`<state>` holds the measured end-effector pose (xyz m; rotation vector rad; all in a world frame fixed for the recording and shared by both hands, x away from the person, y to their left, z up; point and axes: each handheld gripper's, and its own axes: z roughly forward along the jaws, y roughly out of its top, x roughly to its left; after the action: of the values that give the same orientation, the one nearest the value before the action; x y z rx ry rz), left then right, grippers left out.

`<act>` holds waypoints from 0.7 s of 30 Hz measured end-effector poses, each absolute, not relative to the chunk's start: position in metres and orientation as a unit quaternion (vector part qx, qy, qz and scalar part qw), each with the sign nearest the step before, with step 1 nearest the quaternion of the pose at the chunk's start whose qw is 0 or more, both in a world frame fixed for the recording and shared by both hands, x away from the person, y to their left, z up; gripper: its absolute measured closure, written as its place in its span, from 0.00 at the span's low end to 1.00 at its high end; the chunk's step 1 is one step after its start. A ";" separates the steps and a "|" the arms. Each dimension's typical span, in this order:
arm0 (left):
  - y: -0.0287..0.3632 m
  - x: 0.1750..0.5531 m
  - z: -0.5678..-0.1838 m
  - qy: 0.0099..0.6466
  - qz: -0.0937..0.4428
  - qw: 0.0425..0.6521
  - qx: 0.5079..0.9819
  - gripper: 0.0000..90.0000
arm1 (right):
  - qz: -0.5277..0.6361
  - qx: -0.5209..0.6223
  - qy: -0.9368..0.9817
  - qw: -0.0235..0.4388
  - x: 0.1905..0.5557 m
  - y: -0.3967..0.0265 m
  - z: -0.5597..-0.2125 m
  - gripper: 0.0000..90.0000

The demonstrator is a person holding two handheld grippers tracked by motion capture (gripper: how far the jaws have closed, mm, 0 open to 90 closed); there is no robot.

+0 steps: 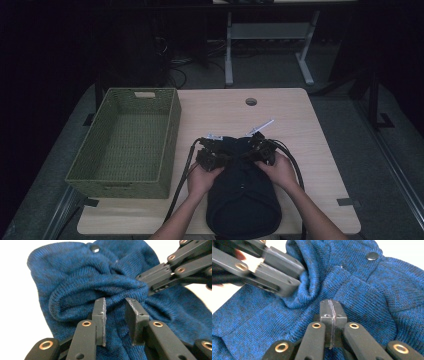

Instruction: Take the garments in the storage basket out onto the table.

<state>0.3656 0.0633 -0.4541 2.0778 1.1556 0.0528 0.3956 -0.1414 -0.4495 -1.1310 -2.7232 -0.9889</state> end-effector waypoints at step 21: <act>0.076 0.390 -0.417 0.457 0.044 0.379 0.804 0.74 | -0.317 -0.411 -0.855 -0.019 0.413 -0.181 -0.414 0.78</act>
<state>0.3902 0.0764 -0.4173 2.0527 1.1671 0.1131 0.4129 -0.1805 -0.4141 -1.3064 -2.7175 -1.0088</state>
